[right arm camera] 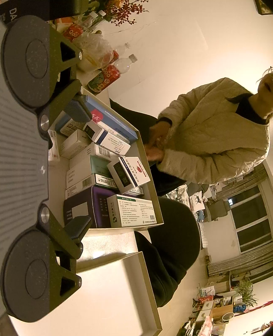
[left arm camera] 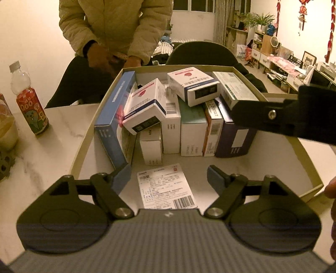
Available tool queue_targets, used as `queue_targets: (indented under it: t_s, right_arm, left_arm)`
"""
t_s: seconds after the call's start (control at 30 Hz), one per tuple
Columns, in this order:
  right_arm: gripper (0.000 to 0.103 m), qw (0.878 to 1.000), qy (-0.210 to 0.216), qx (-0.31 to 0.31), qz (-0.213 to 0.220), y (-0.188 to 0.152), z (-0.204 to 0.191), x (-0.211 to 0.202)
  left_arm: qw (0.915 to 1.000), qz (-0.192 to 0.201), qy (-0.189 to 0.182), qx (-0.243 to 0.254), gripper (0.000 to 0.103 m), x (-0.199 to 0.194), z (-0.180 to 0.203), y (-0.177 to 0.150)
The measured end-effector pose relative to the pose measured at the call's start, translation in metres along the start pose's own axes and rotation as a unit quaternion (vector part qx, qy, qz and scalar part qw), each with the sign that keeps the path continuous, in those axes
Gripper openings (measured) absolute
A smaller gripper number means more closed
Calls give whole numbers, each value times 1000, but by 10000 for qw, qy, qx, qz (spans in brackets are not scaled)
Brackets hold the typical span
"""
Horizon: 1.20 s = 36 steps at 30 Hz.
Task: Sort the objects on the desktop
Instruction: 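Withdraw the open left tool from the cardboard box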
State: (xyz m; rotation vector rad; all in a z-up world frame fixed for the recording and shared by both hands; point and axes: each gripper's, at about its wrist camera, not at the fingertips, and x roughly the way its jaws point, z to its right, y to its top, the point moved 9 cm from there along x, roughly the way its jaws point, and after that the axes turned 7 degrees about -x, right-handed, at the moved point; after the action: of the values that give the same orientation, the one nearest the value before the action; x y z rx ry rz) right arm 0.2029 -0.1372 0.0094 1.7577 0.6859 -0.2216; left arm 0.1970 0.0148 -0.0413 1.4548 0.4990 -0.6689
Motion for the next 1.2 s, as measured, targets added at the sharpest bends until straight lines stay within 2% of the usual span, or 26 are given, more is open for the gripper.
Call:
queue_targets:
  t_s: [0.63, 1.2]
  right_arm:
    - [97, 10000, -2, -8, -10, -1, -1, 0]
    - [97, 10000, -10, -1, 9, -3, -3, -4]
  left_arm:
    - [10000, 25, -4, -27, 90, 0, -3, 0]
    - [9999, 125, -16, -112, 93, -7, -9, 1]
